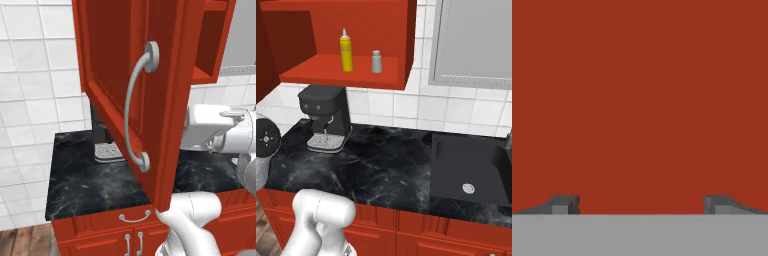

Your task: Move the mustard and shaker from the cabinet to the dining counter.

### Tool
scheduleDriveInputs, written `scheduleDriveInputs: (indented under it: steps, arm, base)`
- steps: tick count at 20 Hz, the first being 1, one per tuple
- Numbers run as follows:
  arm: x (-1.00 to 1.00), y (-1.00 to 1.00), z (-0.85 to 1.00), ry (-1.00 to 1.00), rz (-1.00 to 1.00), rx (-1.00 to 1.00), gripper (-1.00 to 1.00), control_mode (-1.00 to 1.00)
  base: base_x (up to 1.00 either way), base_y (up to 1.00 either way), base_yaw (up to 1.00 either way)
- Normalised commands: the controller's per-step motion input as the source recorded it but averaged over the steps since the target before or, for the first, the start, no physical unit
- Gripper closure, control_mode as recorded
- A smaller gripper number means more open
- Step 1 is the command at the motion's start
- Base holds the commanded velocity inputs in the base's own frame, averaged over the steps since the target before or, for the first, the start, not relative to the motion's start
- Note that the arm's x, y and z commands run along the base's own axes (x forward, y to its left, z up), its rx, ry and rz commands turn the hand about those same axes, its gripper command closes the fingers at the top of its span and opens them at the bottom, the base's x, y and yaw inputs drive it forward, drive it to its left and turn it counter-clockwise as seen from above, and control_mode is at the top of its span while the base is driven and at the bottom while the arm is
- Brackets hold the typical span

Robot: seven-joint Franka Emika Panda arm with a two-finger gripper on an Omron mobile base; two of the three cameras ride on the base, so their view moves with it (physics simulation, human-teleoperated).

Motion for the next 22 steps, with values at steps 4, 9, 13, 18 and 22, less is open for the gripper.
scheduleDriveInputs:
  steps: [4,9,13,18,22]
  arm:
    - [0.00,0.62,-0.05,-0.02,-0.02,0.00,-1.00,-1.00]
    - [0.09,0.47,-0.18,0.00,-0.04,0.00,-1.00,-1.00]
    - [0.17,0.30,-0.13,0.00,-0.07,-0.03,-1.00,-1.00]
    - [0.16,0.26,-0.12,0.00,-0.08,-0.09,-1.00,-1.00]
    - [0.26,0.37,-0.22,0.00,-0.08,-0.07,-1.00,-1.00]
  base:
    - [0.00,0.00,0.00]
    - [0.00,0.00,0.00]
    - [0.00,0.00,0.00]
    - [0.00,0.00,0.00]
    - [0.00,0.00,0.00]
